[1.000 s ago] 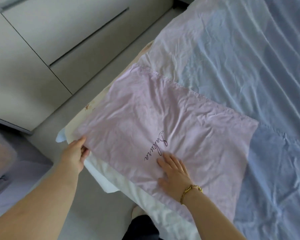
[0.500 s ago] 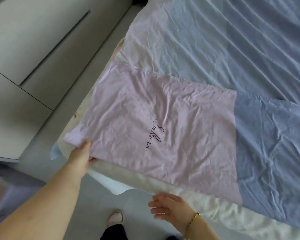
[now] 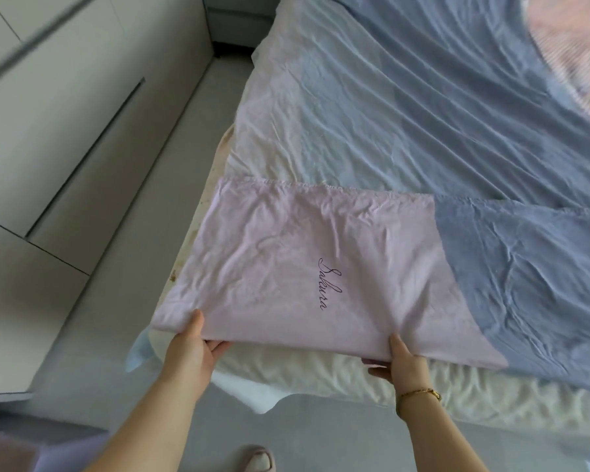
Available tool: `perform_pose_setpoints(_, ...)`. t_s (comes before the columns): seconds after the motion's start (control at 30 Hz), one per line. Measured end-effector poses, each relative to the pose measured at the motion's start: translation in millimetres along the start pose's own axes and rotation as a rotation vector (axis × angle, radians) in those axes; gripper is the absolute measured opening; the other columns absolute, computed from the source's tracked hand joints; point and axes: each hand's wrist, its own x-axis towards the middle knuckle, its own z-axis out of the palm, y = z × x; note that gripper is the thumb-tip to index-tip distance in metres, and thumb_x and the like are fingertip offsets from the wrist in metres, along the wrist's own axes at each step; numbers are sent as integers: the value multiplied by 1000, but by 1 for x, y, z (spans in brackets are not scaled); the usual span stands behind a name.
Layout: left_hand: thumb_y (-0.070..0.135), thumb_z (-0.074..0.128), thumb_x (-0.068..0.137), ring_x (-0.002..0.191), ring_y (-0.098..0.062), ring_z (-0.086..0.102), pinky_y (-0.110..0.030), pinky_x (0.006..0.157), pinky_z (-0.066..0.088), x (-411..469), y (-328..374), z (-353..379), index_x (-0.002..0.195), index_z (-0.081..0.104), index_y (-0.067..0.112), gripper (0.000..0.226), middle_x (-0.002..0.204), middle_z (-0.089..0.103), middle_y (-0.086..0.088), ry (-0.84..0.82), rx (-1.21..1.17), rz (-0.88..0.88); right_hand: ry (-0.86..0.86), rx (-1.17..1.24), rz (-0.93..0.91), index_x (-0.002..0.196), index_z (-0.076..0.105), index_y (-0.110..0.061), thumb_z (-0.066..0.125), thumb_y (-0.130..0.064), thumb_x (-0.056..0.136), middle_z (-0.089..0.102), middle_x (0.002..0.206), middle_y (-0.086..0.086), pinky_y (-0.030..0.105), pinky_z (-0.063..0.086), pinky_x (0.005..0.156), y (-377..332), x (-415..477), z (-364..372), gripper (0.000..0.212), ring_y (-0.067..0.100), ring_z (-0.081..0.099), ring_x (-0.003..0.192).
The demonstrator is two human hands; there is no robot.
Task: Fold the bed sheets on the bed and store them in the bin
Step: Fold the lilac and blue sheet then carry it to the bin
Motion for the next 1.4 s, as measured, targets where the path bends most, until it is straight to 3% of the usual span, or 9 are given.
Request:
perform_pose_setpoints(0.07,21,35,100,103,-26,50,-38,86,41,-8,1,0,133,41,5,37,112,51,-10,20,61,40,-8,-60,-36,73,53,-5,39,-18,97,60,40,3,27,51,63,0,-8,-11,31,14,56,36)
perform_pose_setpoints(0.2,20,37,99,99,-28,51,-39,82,45,-30,16,0,130,44,3,36,113,52,-13,-24,173,100,28,-71,-125,79,56,0,41,-14,95,57,36,1,12,44,39,-19,-32,-26,26,8,53,32)
perform_pose_setpoints(0.33,21,38,99,87,-27,56,-27,66,56,-54,33,-9,125,44,12,29,112,52,-10,-81,218,174,34,-81,-164,68,53,-7,42,-14,95,57,41,3,19,46,48,-32,-63,-34,30,21,53,49)
perform_pose_setpoints(0.43,20,38,99,98,-31,53,-16,50,52,-73,39,-34,132,42,5,36,114,51,-11,-49,185,192,-38,-98,-161,74,51,-10,40,-12,96,57,54,7,20,45,46,-19,-94,-33,24,17,53,46)
perform_pose_setpoints(0.5,19,38,99,106,-31,50,-18,56,55,-87,40,-52,135,40,2,40,120,51,-14,-30,162,198,-78,-137,-160,77,51,-9,40,-13,96,57,46,3,21,43,47,-4,-107,-35,23,14,52,42)
perform_pose_setpoints(0.6,17,37,99,107,-27,47,-38,86,46,-115,35,-73,136,39,2,40,133,47,-20,-33,147,219,-100,-189,-156,93,52,-1,42,-13,96,57,54,4,16,41,42,12,-128,-50,16,7,49,36)
perform_pose_setpoints(1.03,22,33,100,106,-23,48,-37,88,38,-227,14,-88,136,38,8,39,120,51,-10,-96,47,276,-147,-292,-237,94,52,4,40,-17,97,56,51,7,25,39,55,27,-190,-125,25,20,45,54)
perform_pose_setpoints(1.2,22,30,100,91,-12,55,-29,73,46,-252,-2,-92,122,41,18,24,98,58,6,-166,34,305,-175,-323,-288,81,51,-5,41,-18,97,54,62,9,29,39,60,44,-191,-151,23,19,47,56)
perform_pose_setpoints(1.4,21,32,100,110,-21,47,-39,91,36,-253,-9,-81,138,36,10,39,121,49,-4,-117,55,353,-163,-304,-316,92,54,-3,46,-14,95,55,62,8,29,39,57,44,-181,-163,13,22,49,58)
